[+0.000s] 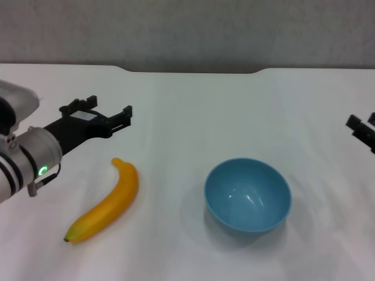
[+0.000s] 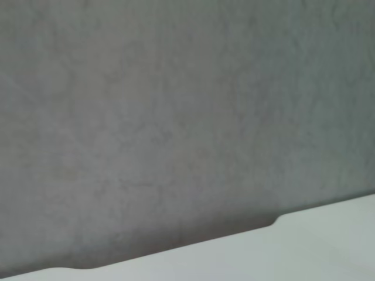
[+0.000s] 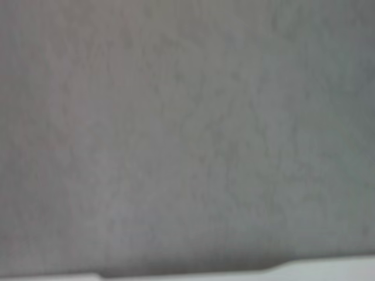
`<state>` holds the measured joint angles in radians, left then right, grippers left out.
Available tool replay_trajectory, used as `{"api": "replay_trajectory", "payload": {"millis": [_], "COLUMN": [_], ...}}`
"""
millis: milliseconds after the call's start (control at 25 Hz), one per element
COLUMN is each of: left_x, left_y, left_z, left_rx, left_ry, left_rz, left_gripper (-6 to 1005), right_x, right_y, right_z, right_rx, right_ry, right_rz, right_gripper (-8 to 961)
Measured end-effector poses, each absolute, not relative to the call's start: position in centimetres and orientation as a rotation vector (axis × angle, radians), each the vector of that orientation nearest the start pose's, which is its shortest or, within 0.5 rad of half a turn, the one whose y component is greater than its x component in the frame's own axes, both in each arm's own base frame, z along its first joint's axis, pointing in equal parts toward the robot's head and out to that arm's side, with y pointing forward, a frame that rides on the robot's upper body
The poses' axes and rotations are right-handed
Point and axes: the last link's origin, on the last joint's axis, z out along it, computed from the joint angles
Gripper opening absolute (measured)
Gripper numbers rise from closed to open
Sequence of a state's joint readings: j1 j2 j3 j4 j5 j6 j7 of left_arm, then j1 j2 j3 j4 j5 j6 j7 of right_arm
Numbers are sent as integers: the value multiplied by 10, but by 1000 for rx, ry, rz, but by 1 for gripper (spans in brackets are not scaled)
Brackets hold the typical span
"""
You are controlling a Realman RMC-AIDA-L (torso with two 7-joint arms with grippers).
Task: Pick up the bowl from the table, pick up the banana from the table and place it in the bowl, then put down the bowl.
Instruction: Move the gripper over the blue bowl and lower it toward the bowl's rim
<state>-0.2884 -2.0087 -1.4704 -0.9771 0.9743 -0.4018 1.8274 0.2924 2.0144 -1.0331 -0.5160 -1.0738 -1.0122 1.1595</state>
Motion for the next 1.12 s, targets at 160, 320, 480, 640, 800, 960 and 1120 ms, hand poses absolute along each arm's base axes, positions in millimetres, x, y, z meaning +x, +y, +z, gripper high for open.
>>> {"api": "replay_trajectory", "payload": {"millis": [160,320,480,640,800,960,1120], "left_x": [-239,-231,-225,-218,-217,-216,-217], "left_y": [386,391,397,404,410,411,413], "left_z": [-6,-5,-7,-6,-4,-6,-5], "left_rx": [-2081,-2121,-2172,-2192,-2170,-2167,-2156], "left_ry": [-720,-719,-731,-766,-824,-886,-894], "left_rz": [-531,-455,-336,-195,-63,17,99], "left_gripper": [880,879,877,876,874,873,871], "right_x": [339,325,311,297,280,269,260], "right_y": [347,357,366,376,388,394,397], "right_z": [40,40,45,45,38,32,27], "right_rx": [-1974,-2047,-2097,-2143,-2215,-2245,-2274], "right_ry": [948,1008,1057,1106,1153,1213,1295], "right_rz": [710,618,527,409,330,260,200], "right_gripper": [662,663,664,665,666,667,668]}}
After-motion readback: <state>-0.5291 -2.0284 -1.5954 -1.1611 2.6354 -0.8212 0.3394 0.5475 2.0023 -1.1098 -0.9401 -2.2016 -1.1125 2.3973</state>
